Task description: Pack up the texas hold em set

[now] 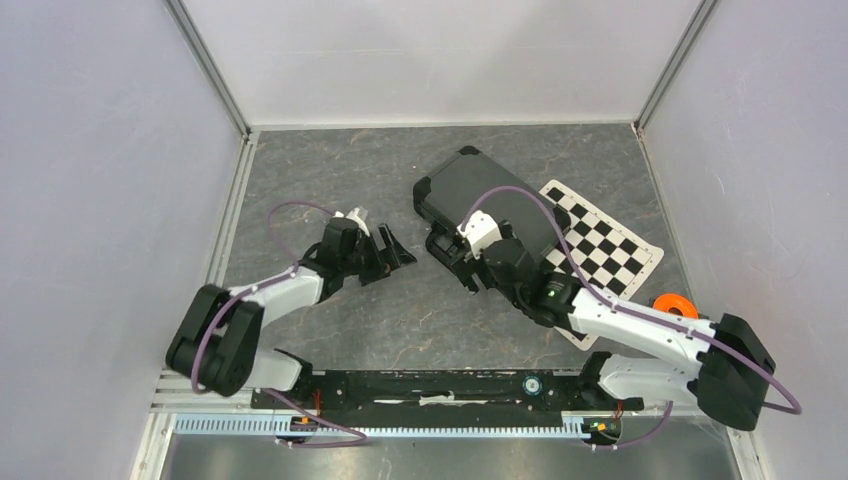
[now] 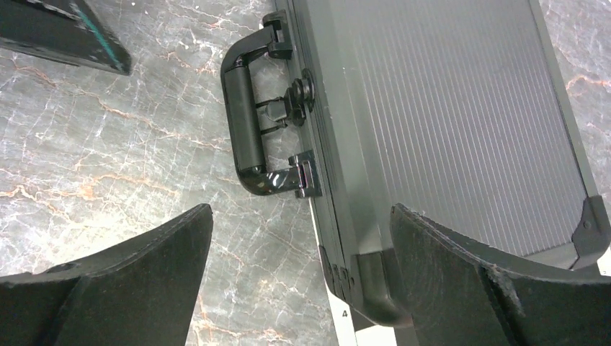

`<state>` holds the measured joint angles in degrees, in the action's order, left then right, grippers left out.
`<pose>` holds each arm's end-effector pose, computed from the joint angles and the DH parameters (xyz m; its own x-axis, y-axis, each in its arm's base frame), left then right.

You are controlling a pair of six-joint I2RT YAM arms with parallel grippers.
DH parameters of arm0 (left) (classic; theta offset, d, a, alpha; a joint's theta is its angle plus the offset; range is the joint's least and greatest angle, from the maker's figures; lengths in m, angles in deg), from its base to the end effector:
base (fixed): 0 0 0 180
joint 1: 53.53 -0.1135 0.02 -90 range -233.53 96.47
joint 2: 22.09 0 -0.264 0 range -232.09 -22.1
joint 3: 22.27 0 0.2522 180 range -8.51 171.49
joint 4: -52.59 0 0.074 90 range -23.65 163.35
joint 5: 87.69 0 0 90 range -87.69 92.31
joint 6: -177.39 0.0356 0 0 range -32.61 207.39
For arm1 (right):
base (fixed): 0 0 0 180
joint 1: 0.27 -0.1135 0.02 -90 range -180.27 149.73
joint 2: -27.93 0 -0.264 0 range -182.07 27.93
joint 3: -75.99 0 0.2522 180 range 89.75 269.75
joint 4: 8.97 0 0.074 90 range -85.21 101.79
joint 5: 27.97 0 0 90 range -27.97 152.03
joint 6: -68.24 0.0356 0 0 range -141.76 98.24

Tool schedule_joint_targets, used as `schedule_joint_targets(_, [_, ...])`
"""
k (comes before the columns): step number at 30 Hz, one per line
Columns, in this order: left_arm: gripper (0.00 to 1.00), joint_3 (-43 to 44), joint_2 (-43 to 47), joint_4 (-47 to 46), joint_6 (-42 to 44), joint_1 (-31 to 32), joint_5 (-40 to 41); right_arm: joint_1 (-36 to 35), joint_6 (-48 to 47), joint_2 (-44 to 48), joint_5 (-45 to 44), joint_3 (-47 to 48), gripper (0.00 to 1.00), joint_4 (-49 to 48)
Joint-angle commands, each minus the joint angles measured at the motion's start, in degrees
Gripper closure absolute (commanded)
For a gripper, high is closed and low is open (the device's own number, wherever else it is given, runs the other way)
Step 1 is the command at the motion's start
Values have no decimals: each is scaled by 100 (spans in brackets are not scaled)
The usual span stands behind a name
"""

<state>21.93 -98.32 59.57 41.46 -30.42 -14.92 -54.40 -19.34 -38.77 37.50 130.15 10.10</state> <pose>0.2303 -0.1097 0.1682 -0.8241 -0.3944 -0.4065 -0.0080 0.7257 -0.6880 0.1598 0.1958 0.2455 -0.3292 -0.3897 -0.8601 -0.5166 0.8368 -0.1815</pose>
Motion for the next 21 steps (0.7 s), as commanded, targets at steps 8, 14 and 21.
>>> schedule_joint_targets(8, [11,1558,-2046,-1172,313,52,-355,558,246,733,553,-336,3,308])
schedule_joint_targets(14, [15,1713,-3004,-2652,46,76,-976,1240,169,511,1096,-152,4,283])
schedule_joint_targets(21, [22,1690,-3533,-3650,57,106,-1367,1744,261,-30,1789,-37,5,-18])
